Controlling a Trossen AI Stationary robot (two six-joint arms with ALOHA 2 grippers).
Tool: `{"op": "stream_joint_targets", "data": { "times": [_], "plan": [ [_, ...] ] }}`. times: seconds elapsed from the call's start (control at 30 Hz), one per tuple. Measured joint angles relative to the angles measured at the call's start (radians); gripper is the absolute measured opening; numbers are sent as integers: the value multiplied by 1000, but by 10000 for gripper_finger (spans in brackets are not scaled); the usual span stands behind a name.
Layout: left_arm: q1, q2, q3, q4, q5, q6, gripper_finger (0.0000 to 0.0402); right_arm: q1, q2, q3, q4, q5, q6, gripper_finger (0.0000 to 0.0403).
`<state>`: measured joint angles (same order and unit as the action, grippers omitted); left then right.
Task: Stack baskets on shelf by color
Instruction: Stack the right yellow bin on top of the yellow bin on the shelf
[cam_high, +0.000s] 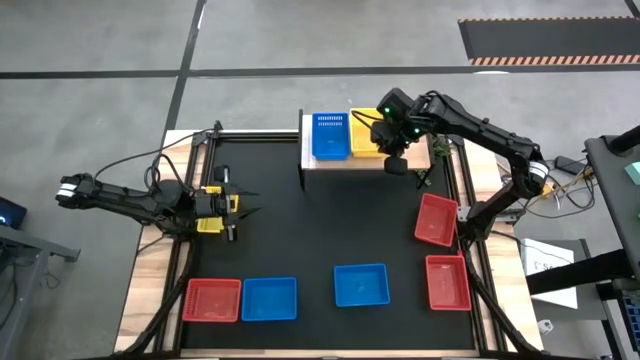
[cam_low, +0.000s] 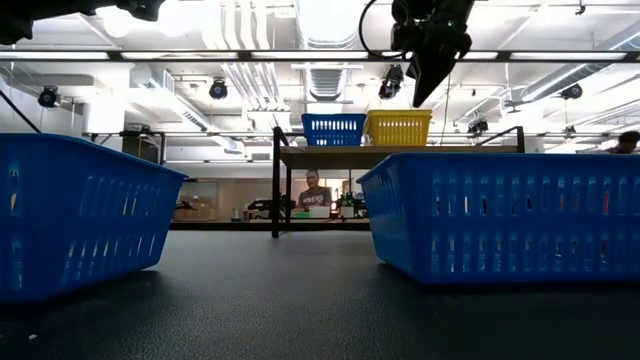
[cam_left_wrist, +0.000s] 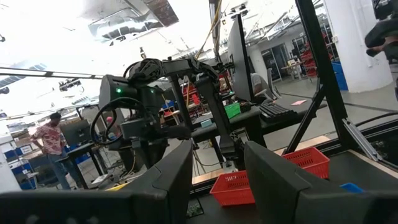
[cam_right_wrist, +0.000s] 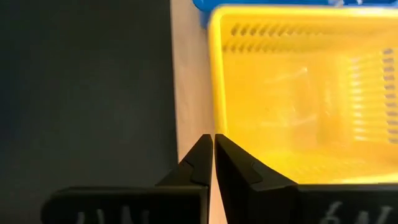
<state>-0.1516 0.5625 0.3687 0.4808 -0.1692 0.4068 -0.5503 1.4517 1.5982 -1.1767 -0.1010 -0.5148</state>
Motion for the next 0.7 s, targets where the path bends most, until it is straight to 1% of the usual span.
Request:
{"op": "stream_joint_targets", "data": {
  "times": [0.07, 0.2, 0.43, 0.7],
  "plan": [
    [0, 0, 0, 0, 0, 0, 130, 0, 0, 0, -9, 30, 0, 9],
    [0, 0, 0, 0, 0, -1, 130, -3, 0, 0, -8, 39, 2, 9],
    [0, 0, 0, 1, 0, -2, 130, -3, 0, 0, -27, 95, 10, 9],
    [0, 0, 0, 1, 0, -2, 130, -2, 0, 0, -26, 88, 29, 9]
  ]
}}
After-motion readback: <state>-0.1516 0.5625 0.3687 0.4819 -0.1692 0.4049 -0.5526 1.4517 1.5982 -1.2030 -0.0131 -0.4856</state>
